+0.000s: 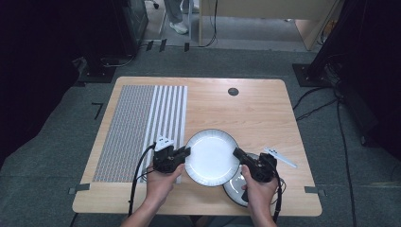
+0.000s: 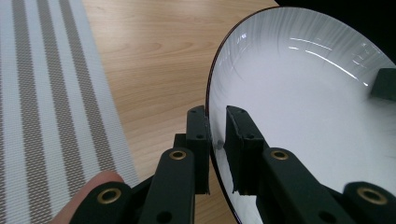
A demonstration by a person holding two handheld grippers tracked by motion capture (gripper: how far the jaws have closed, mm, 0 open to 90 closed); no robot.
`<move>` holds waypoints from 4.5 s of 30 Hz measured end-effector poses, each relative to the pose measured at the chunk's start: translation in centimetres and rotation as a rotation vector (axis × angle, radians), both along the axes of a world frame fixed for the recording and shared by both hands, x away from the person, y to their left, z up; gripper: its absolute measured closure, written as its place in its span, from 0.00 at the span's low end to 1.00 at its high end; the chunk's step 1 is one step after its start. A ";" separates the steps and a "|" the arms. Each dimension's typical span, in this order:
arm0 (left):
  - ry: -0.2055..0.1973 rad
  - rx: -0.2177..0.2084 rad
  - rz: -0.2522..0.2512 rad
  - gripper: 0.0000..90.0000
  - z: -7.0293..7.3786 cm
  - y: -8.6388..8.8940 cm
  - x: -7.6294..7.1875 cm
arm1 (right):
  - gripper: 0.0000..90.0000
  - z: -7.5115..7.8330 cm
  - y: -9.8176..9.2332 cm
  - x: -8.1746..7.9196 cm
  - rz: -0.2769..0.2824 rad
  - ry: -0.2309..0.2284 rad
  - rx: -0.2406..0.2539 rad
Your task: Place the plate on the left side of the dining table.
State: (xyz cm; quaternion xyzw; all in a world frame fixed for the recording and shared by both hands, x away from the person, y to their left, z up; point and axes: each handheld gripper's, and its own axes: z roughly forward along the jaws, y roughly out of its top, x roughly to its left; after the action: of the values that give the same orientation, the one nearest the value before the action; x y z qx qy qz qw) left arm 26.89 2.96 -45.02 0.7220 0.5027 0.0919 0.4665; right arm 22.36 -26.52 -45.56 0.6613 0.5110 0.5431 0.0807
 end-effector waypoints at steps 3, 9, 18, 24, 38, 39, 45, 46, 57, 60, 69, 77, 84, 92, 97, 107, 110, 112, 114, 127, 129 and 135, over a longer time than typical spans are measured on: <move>-0.002 -0.006 0.017 0.90 0.1 0.9 0.1 | 0.94 0.1 0.8 0.4 0.010 -0.005 -0.006; -0.003 -0.012 0.041 0.90 0.3 2.4 0.4 | 0.94 0.5 2.3 1.2 0.030 -0.009 -0.012; -0.003 -0.017 0.082 0.90 0.5 4.6 0.6 | 0.95 0.5 4.5 2.4 0.054 -0.005 -0.006; -0.004 -0.016 0.108 0.91 0.5 6.1 0.9 | 0.95 0.4 6.0 3.0 0.069 0.002 0.000; -0.011 -0.027 0.160 0.90 1.1 9.3 1.5 | 0.95 1.3 9.4 4.9 0.113 -0.007 -0.020; -0.011 -0.027 0.160 0.90 1.1 9.3 1.5 | 0.95 1.3 9.4 4.9 0.113 -0.007 -0.020; -0.012 -0.029 0.181 0.91 1.2 10.5 1.8 | 0.95 1.3 10.6 5.6 0.125 -0.003 -0.020; -0.008 -0.033 0.185 0.91 1.1 10.9 1.9 | 0.95 1.3 11.1 5.8 0.132 0.000 -0.025; -0.003 -0.035 0.221 0.91 1.1 12.7 2.4 | 0.95 1.3 13.0 7.2 0.159 0.011 -0.031; -0.003 -0.031 0.231 0.91 1.0 13.4 2.7 | 0.95 1.1 13.7 7.6 0.165 0.016 -0.030; 0.008 -0.031 0.267 0.91 0.7 15.2 3.7 | 0.95 0.7 15.6 9.2 0.185 0.033 -0.027; 0.029 -0.043 0.295 0.91 0.4 16.9 4.8 | 0.95 0.5 17.3 10.7 0.205 0.048 -0.033; 0.030 -0.048 0.332 0.92 0.4 18.3 5.6 | 0.95 0.3 18.9 12.3 0.227 0.061 -0.030; 0.030 -0.041 0.374 0.92 0.2 19.4 6.8 | 0.95 0.1 20.4 14.0 0.241 0.078 -0.031; 0.034 -0.032 0.387 0.92 -0.2 19.8 7.5 | 0.95 -0.2 21.1 14.9 0.243 0.081 -0.044; 0.058 -0.017 0.409 0.91 -1.3 19.9 9.8 | 0.96 -1.5 21.7 16.9 0.231 0.115 -0.042; 0.069 -0.011 0.409 0.91 -1.7 19.8 10.2 | 0.96 -1.9 21.7 17.4 0.230 0.127 -0.046; 0.076 -0.008 0.411 0.91 -2.0 19.8 10.5 | 0.96 -2.2 21.7 17.8 0.233 0.129 -0.050; 0.081 -0.001 0.413 0.91 -2.4 19.7 10.7 | 0.96 -2.4 21.7 18.1 0.234 0.137 -0.051; 0.118 -0.006 0.433 0.91 -3.8 19.5 12.0 | 0.96 -3.8 21.9 19.3 0.226 0.165 -0.083; 0.120 -0.007 0.433 0.91 -4.0 19.4 12.1 | 0.96 -3.9 21.8 19.5 0.227 0.167 -0.094; 0.131 0.000 0.432 0.90 -4.4 19.1 12.4 | 0.96 -4.2 21.7 19.9 0.228 0.171 -0.111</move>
State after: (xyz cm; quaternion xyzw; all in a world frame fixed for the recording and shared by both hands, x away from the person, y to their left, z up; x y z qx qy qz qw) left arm 39.28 22.11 -49.46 0.6020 0.6748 0.1428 0.4023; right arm 42.26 -4.81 -49.74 0.6374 0.6171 0.4612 0.0113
